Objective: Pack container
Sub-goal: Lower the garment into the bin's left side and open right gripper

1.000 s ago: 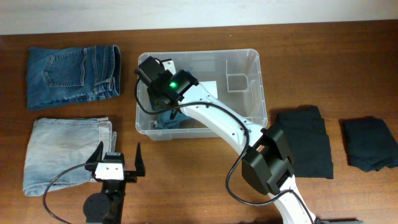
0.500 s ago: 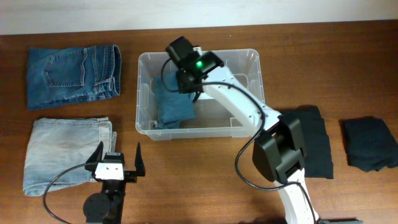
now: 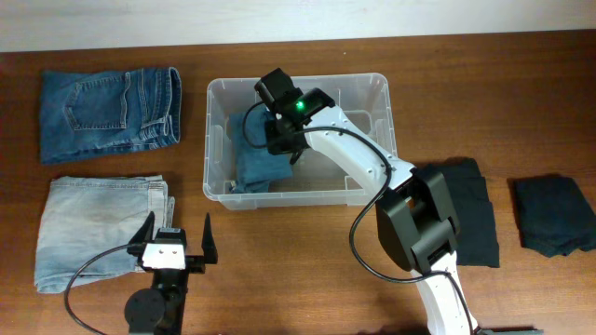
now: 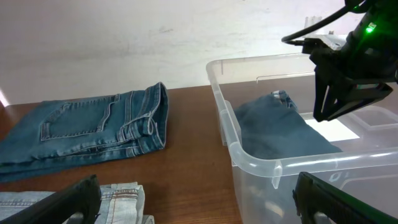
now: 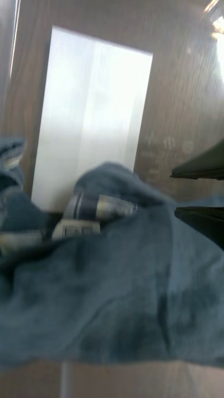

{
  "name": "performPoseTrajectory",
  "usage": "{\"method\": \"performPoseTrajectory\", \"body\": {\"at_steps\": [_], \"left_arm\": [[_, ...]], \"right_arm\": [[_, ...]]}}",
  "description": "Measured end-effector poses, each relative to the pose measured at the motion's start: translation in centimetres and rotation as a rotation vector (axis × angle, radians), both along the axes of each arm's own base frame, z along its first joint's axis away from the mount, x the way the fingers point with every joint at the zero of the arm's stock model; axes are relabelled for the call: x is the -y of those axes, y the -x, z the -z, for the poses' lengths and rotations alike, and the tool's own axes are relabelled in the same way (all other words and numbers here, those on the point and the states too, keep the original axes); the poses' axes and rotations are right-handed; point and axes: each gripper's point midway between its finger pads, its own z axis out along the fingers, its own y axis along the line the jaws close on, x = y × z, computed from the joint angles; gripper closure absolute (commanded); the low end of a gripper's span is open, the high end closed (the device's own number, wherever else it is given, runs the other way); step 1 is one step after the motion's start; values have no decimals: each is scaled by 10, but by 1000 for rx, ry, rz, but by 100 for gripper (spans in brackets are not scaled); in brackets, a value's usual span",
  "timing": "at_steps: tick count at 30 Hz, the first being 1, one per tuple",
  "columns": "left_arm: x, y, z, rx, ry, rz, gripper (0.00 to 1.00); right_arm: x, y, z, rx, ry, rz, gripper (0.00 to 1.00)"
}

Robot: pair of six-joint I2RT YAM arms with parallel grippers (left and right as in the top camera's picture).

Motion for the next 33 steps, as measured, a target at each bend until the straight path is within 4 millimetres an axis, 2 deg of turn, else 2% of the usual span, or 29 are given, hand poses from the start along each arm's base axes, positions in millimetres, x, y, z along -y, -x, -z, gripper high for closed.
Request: {"method": "performPoseTrajectory", "body": {"at_steps": [12, 22, 30, 33], "left_arm": [[0, 0, 0, 0, 0, 0, 1], [0, 0, 0, 0, 0, 0, 1], [0, 0, 0, 0, 0, 0, 1], [0, 0, 0, 0, 0, 0, 1]], "right_arm": [[-33, 16, 9, -6, -39, -70, 90], [-42, 35, 25, -39, -33, -104, 93], [-72, 58, 24, -61, -80, -178, 94], [-76, 61, 24, -61, -80, -187, 94]]}}
